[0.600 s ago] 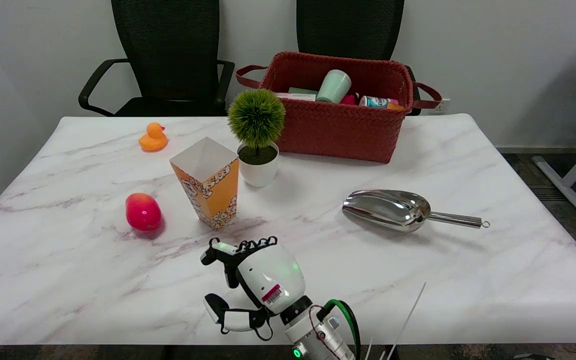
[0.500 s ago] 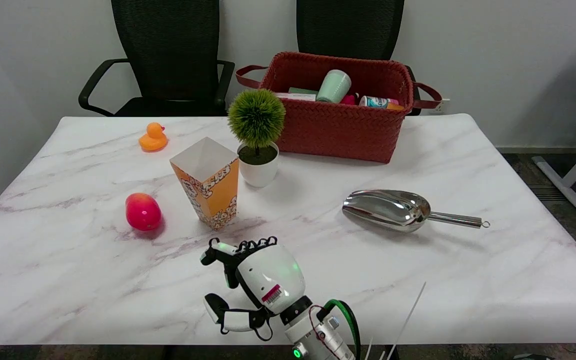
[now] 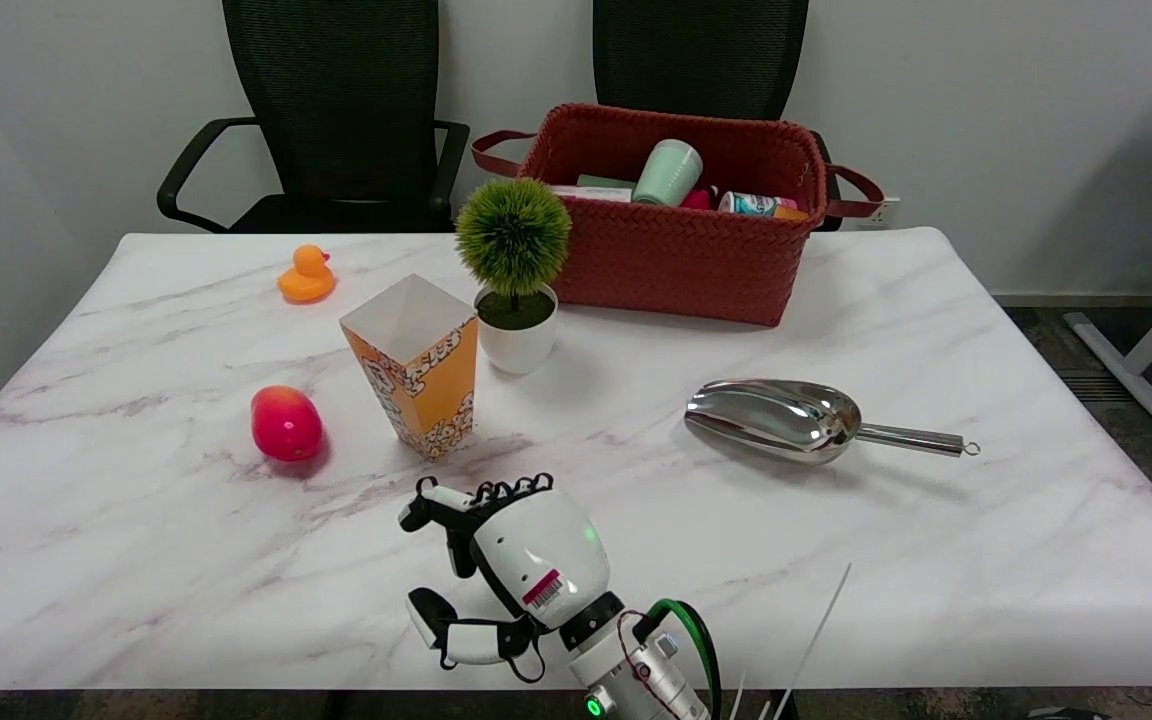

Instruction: Pick up the popcorn box.

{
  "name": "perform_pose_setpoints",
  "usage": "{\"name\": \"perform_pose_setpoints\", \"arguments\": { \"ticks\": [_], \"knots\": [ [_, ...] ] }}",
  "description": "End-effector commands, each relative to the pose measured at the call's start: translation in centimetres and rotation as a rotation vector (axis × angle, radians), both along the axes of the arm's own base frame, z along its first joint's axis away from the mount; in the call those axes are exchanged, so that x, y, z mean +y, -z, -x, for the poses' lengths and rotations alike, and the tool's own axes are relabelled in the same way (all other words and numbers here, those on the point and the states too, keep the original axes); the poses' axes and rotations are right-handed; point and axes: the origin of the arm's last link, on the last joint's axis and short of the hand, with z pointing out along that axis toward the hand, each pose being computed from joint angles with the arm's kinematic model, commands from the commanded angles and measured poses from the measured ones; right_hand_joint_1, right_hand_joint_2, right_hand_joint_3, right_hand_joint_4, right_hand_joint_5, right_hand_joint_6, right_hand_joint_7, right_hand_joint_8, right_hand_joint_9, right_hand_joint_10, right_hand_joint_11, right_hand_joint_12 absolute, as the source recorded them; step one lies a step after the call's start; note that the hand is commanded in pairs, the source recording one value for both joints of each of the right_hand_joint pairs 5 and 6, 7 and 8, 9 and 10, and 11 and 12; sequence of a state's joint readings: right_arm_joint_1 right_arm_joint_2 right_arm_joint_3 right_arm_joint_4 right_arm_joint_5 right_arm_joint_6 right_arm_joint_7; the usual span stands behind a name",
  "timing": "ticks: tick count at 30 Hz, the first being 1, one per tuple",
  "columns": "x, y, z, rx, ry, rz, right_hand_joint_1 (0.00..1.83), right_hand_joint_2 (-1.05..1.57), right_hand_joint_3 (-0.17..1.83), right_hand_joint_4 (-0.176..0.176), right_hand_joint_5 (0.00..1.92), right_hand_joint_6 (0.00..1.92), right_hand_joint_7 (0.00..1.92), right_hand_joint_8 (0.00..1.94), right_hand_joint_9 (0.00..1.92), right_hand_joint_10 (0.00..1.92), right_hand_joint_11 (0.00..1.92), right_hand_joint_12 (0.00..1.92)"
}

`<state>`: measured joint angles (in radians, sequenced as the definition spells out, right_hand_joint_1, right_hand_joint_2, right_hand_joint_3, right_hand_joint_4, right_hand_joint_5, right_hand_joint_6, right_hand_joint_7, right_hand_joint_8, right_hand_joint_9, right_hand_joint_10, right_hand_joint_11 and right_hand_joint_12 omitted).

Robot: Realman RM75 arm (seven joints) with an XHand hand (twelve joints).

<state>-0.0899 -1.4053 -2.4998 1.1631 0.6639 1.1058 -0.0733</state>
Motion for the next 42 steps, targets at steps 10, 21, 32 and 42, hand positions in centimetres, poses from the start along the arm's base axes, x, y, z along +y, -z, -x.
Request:
{"name": "perform_pose_setpoints", "arguments": {
  "ticks": [10, 21, 32, 42],
  "knots": [
    [-0.2, -0.5, -0.4, -0.007, -0.019, 0.021, 1.01, 0.69, 0.76, 0.000, 0.36, 0.36, 1.24, 1.24, 1.13, 1.13, 1.05, 1.05],
    [-0.2, -1.8, -0.4, -0.075, 0.001, 0.102, 1.04, 0.69, 0.77, 0.000, 0.23, 0.23, 1.16, 1.16, 0.96, 0.96, 0.95, 0.95],
    [-1.1, -3.3, -0.9, -0.142, 0.003, 0.181, 1.07, 0.54, 0.83, 0.000, 0.22, 0.22, 0.85, 0.85, 0.65, 0.65, 0.64, 0.64],
    [-2.1, -4.6, -1.3, -0.296, 0.059, 0.253, 1.05, 0.37, 0.76, 0.000, 0.32, 0.32, 0.69, 0.69, 0.59, 0.59, 0.57, 0.57]
  ]
}}
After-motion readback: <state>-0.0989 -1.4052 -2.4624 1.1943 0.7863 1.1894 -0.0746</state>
